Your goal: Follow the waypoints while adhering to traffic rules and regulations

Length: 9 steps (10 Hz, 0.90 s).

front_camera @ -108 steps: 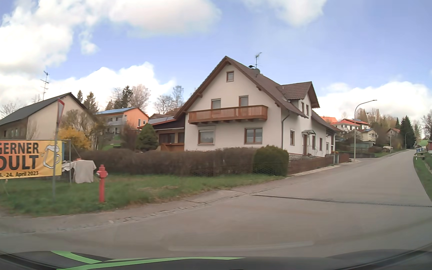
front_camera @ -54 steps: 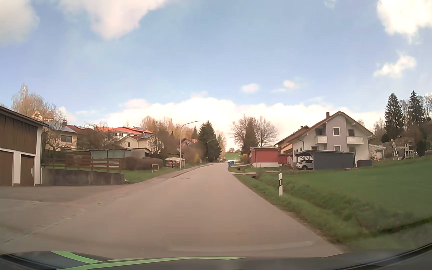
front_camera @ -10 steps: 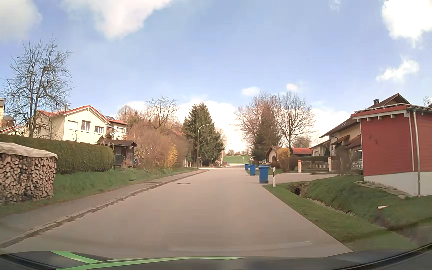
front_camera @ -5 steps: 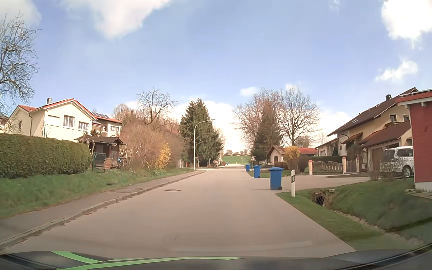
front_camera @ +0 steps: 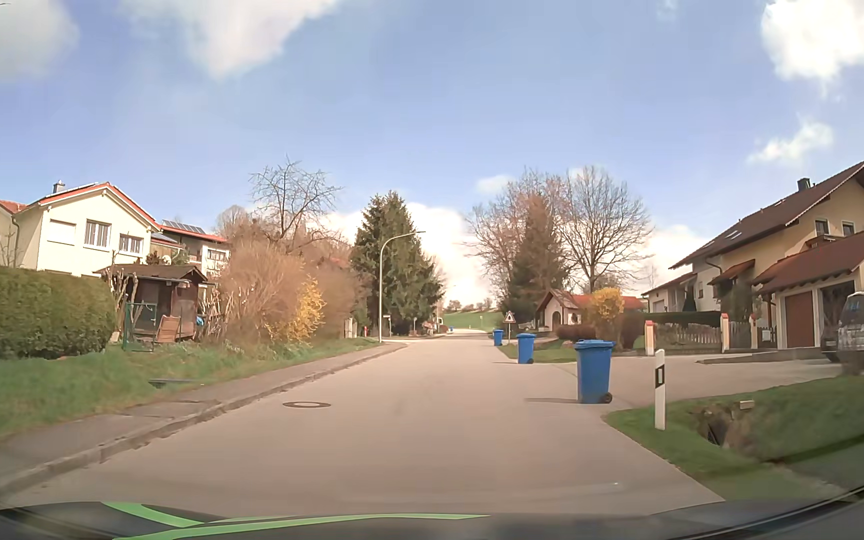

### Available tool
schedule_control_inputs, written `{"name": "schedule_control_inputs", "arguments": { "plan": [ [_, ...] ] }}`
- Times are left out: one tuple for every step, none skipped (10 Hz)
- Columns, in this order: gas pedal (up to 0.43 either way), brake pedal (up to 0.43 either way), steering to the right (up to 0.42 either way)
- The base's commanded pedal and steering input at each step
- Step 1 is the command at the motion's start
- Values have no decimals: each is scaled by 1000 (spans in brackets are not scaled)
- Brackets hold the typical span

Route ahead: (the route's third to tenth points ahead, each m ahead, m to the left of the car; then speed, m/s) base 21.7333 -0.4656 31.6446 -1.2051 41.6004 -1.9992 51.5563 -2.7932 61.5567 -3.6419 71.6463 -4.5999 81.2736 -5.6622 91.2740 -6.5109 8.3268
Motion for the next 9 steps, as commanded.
{"name": "schedule_control_inputs", "arguments": {
  "plan": [
    [110,0,10],
    [110,0,11],
    [110,0,11],
    [118,0,11],
    [118,0,13],
    [118,0,15],
    [118,0,16],
    [118,0,15],
    [118,0,15]
  ]
}}
